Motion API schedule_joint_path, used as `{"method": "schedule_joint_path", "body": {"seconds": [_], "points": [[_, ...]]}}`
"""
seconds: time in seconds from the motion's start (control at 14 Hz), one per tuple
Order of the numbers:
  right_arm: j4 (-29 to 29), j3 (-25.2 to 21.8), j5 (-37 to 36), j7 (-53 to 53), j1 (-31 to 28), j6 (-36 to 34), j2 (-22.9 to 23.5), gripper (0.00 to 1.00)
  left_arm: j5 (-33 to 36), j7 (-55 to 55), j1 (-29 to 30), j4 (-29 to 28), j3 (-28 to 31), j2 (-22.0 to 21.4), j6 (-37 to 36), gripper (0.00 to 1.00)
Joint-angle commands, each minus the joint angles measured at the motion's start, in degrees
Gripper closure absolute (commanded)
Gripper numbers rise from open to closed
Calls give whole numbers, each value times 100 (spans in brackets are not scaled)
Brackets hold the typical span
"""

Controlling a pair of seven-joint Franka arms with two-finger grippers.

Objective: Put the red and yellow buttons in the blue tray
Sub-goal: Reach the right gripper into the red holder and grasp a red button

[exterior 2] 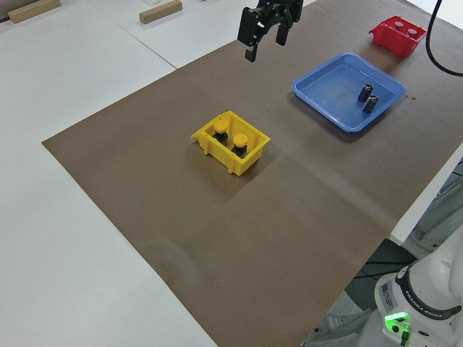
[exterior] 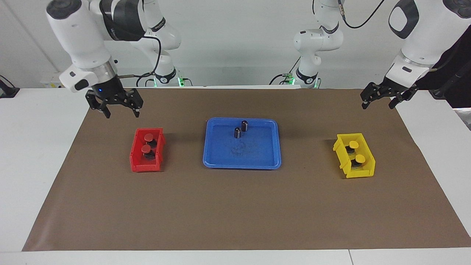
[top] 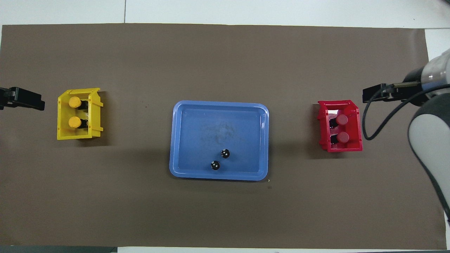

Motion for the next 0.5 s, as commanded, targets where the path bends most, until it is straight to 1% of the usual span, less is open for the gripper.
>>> {"method": "schedule_joint_path", "body": {"seconds": [0.0,0.07,0.29,0.43], "points": [[-409,6,140,26,-59,578,213,5,-59,42,-5,-124,30,-145,-50,0],[-540,6,202,26,-85,823,293,9,-59,51,-5,-124,30,-145,-41,0],[-962,6,237,34,-76,1456,425,18,-59,25,3,-63,39,-215,-506,0],[-1391,6,237,34,-41,2009,452,21,-42,42,-5,-54,30,-251,-446,0]]}}
